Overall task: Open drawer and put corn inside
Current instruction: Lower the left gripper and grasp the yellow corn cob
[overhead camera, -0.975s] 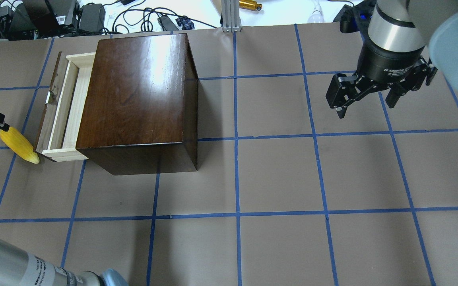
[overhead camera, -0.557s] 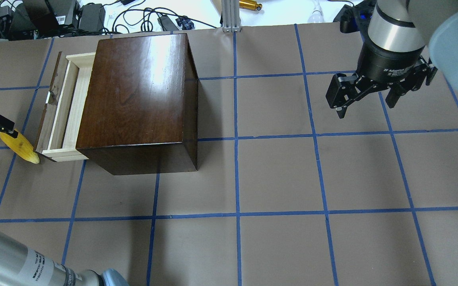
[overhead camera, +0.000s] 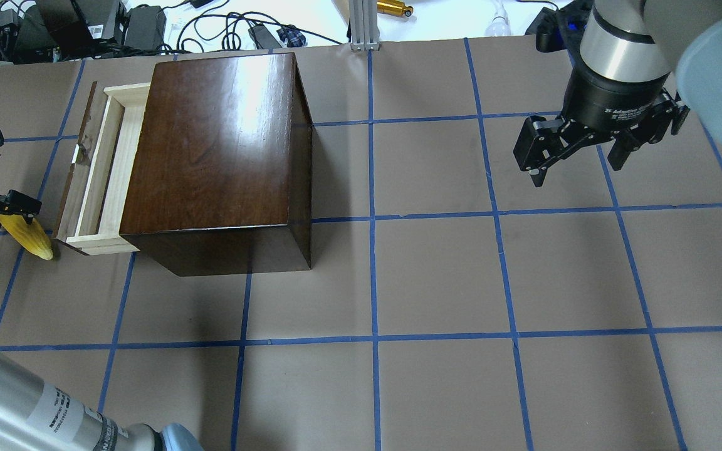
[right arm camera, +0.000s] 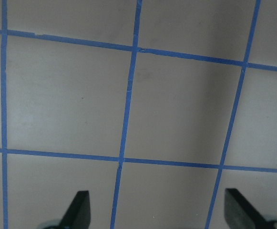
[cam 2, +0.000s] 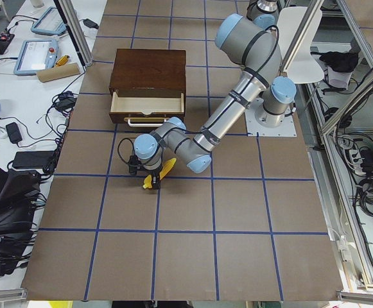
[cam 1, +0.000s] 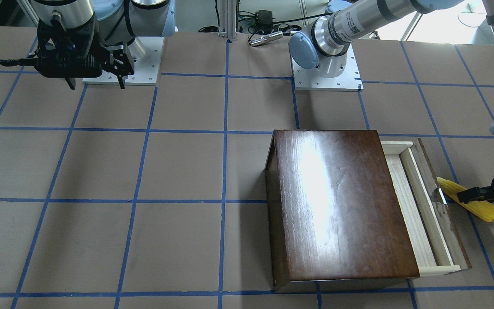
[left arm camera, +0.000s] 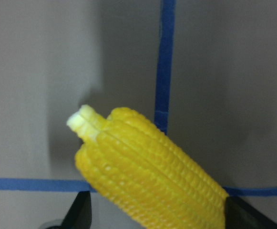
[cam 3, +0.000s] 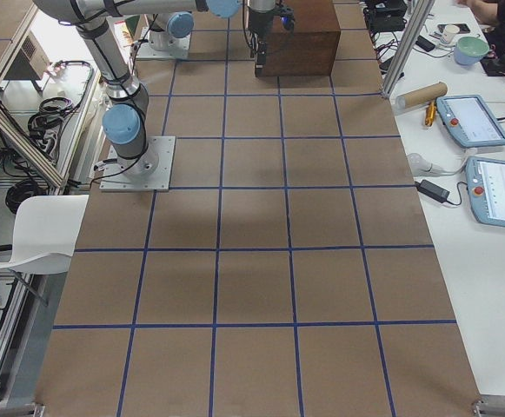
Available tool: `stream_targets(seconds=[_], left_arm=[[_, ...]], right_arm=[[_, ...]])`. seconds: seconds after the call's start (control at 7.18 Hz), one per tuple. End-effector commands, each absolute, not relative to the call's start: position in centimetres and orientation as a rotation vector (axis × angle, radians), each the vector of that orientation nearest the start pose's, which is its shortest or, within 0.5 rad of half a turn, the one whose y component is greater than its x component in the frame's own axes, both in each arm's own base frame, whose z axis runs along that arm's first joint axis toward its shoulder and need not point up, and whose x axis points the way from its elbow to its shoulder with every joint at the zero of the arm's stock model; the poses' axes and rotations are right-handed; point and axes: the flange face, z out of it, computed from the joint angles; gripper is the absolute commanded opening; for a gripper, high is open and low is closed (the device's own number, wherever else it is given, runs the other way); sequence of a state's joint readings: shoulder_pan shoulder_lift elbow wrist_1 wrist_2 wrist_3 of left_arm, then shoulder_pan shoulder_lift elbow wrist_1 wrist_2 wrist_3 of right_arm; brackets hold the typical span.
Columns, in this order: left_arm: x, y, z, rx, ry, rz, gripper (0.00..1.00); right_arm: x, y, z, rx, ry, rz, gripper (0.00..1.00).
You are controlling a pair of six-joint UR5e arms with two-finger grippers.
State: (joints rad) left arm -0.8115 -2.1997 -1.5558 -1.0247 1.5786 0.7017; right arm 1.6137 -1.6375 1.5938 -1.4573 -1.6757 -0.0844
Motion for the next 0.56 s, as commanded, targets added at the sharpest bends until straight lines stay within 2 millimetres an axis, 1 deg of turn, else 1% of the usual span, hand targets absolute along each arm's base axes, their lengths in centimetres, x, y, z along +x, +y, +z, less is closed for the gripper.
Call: stream_targets(seconds=[0.0, 0.28, 0.42], left_arm=[[36.13, -57.32, 16.68, -0.092, 3.178, 0.088, 1.0], [36.16, -57.42, 15.71, -0.088, 3.182, 0.083, 1.0], [36.16, -57.39, 15.77, -0.085, 3.179, 0.081, 1.0]], right_arm=[[14.24, -45.01, 49.83, -0.212, 3.235, 0.115, 1.0], [14.24, -45.06, 49.76, -0.212, 3.235, 0.118, 1.0], [14.24, -45.06, 49.76, -0.212, 3.235, 0.118, 1.0]])
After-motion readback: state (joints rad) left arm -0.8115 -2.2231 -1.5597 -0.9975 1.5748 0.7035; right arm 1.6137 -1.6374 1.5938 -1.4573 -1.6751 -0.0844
